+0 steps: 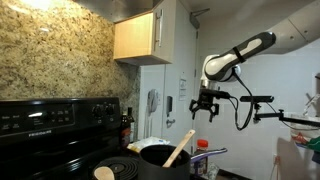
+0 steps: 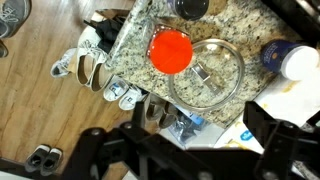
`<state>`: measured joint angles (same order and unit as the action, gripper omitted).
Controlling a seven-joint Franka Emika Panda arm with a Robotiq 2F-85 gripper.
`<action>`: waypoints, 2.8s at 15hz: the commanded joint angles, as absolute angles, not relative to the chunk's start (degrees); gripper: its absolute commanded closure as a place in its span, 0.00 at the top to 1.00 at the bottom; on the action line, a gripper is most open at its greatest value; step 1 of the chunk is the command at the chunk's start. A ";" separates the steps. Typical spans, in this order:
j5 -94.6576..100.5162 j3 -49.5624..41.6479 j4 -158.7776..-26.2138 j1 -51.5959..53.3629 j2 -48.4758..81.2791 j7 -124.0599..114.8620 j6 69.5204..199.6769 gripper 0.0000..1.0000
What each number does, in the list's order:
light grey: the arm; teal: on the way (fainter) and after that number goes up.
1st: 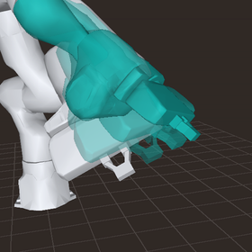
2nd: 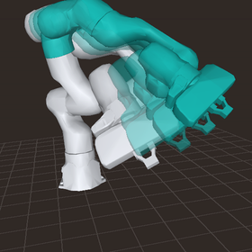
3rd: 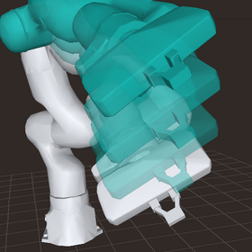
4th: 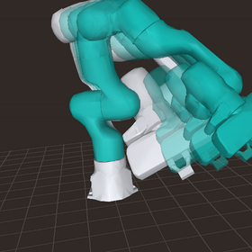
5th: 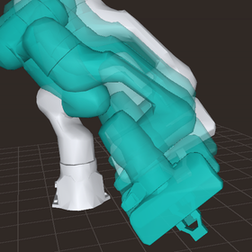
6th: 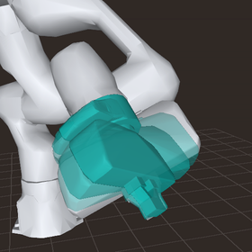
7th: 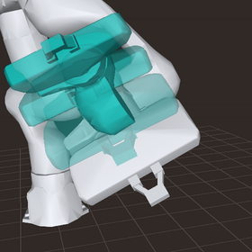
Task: Pick the two bottles on the stove and place them on the counter, then pick the cooking stick from the pot and place it on the stove
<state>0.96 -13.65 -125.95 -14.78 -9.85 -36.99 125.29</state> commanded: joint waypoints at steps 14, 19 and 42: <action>11.83 0.54 -125.02 -6.55 -18.14 -23.93 106.15 1.00; 12.50 0.91 -124.69 -6.63 -17.30 -26.87 107.29 1.00; 18.59 1.95 -114.72 -0.39 -7.58 3.29 91.28 1.00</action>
